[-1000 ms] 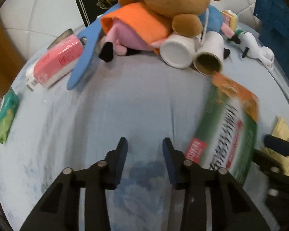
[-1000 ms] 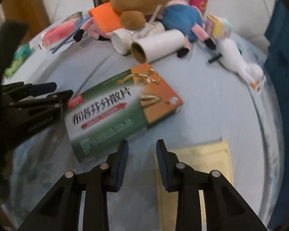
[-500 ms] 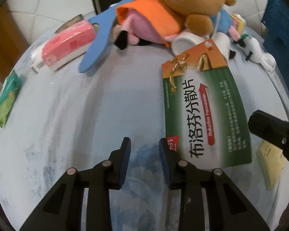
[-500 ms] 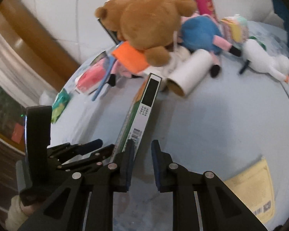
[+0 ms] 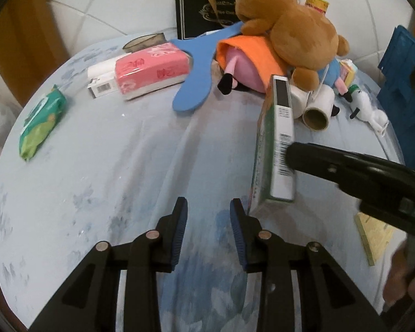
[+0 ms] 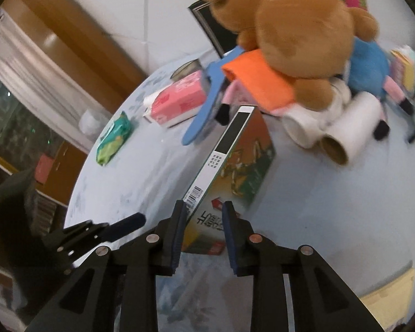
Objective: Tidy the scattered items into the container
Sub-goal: 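Tip the medicine box onto its edge with the right tool while the left grasps it, then grasp the white lint roller with the right tool while the left holds the box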
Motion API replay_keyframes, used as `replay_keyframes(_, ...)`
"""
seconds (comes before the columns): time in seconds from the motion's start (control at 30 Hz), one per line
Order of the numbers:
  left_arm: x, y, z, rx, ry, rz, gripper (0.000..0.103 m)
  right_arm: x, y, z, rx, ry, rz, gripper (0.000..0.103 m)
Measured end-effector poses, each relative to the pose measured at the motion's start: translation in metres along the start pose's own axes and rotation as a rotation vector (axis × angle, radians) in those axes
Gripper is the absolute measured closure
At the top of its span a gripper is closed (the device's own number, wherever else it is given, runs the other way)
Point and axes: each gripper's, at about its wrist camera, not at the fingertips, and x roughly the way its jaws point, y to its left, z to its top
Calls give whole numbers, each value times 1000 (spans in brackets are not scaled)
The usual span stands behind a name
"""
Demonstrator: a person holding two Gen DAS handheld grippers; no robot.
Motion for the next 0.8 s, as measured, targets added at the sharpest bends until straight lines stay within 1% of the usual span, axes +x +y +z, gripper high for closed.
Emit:
replay_keyframes(0.03, -4, -1, -1, -2, -3, 0, 55, 1, 5, 3, -6, 7, -1, 76)
replay_keyframes(0.07, -6, -3, -1, 3, -11, 0, 42, 3, 8, 6, -11, 14, -2, 76)
replay_keyframes(0.1, -10, -8, -1, 10, -25, 4, 33, 5, 8, 6, -15, 20, -2, 76)
replay_keyframes(0.17, -14, -17, 1, 31, -56, 12, 28, 8, 8, 8, -22, 32, -7, 73)
replay_keyframes(0.27, -3, -35, 7, 94, -71, 41, 28, 0, 19, 14, -23, 39, -11, 69)
replay_keyframes(0.3, 3, -39, 10, 104, -71, 37, 29, -4, 19, 12, -21, 39, -11, 68)
replay_keyframes(0.33, 9, -44, 12, 114, -72, 34, 37, -8, 18, 10, -18, 39, -12, 67)
replay_keyframes(0.37, 14, -47, 14, 118, -71, 21, 59, -12, 18, 8, -14, 37, -14, 66)
replay_keyframes(0.4, 18, -47, 15, 107, -62, -14, 75, -18, 18, 6, -7, 31, -23, 64)
replay_keyframes(0.47, 21, -51, 16, 108, -62, -5, 76, -28, 15, 4, -1, 16, -71, 64)
replay_keyframes(0.57, 22, -58, 16, 130, -64, -11, 82, -43, 3, -3, 18, -2, -141, 64)
replay_keyframes(0.67, 21, -64, 15, 140, -66, -3, 84, -59, -19, -13, 88, -10, -206, 64)
replay_keyframes(0.8, 11, -65, 9, 134, -74, 0, 84, -79, -48, -31, 173, -13, -261, 64)
